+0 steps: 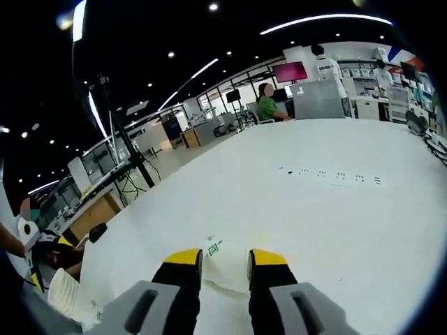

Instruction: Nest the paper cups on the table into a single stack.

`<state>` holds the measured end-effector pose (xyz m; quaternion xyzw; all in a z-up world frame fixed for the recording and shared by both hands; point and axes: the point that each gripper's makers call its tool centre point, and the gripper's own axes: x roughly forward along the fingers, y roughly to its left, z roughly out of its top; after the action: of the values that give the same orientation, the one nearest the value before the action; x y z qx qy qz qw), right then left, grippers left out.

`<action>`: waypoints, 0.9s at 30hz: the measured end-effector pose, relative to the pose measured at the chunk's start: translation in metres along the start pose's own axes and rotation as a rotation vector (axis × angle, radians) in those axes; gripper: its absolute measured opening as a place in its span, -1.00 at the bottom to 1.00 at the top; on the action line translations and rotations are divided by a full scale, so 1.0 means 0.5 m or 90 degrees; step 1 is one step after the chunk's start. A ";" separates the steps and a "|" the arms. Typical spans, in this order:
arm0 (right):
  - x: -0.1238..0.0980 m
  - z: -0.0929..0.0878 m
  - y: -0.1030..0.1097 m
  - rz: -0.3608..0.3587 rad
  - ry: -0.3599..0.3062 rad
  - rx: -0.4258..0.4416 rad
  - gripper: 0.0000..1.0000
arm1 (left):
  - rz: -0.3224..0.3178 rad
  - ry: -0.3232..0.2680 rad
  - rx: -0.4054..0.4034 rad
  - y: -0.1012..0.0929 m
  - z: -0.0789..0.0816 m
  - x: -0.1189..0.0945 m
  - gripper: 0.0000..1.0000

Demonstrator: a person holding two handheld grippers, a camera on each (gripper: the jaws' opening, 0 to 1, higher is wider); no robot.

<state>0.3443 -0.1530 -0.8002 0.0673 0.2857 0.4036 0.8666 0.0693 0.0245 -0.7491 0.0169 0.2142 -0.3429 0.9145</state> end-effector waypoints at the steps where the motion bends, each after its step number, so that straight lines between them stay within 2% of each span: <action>1: -0.001 -0.001 0.001 0.001 0.000 0.002 -0.61 | 0.000 0.001 0.001 0.000 -0.001 0.000 0.85; 6: -0.014 -0.001 0.021 0.009 -0.006 0.019 -0.84 | -0.002 0.003 0.003 -0.001 -0.003 0.000 0.83; 14: -0.024 0.009 0.043 0.032 -0.018 0.053 -1.00 | -0.003 0.007 0.010 -0.002 -0.004 -0.001 0.80; 27: -0.047 0.013 0.057 0.029 -0.020 0.047 -1.00 | -0.002 0.001 0.018 0.001 -0.002 -0.003 0.78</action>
<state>0.3170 -0.1508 -0.7744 0.1121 0.2849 0.4111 0.8587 0.0679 0.0259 -0.7496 0.0298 0.2101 -0.3472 0.9135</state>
